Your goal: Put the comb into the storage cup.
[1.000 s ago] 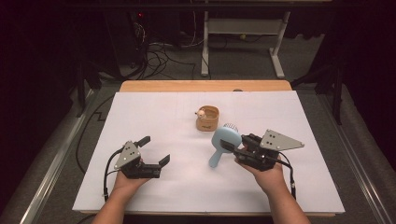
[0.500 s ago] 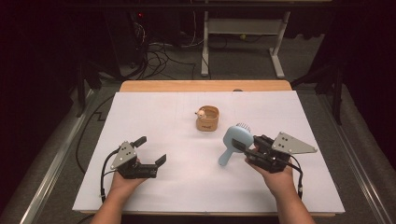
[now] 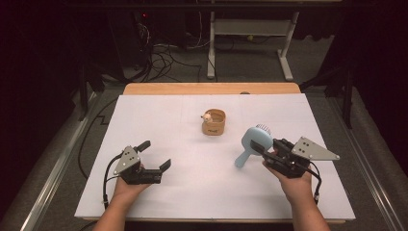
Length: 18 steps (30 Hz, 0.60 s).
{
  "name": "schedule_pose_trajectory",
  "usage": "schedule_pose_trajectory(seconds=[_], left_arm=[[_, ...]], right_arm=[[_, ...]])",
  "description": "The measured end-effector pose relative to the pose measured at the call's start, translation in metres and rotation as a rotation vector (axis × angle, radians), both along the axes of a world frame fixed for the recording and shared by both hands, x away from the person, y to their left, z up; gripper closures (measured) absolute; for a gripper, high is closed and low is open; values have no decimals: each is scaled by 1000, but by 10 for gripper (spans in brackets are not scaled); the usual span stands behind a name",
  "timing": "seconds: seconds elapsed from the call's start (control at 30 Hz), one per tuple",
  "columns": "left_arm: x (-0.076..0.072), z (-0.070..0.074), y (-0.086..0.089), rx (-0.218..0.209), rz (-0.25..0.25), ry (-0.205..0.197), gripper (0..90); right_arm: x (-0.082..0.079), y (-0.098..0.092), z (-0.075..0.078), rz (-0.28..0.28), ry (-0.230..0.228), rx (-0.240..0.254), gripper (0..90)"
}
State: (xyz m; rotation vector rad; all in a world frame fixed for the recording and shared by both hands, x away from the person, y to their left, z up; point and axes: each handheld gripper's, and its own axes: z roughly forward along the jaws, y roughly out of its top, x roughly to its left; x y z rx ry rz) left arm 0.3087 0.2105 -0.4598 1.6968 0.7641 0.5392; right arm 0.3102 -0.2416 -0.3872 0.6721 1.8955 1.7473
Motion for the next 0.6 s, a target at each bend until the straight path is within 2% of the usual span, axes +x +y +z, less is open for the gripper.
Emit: schedule_pose_trajectory(seconds=[0.6], left_arm=[[-1,0,0,10,1,-10,2]], right_arm=[[1,-22,-1,-114,-11,25,641]])
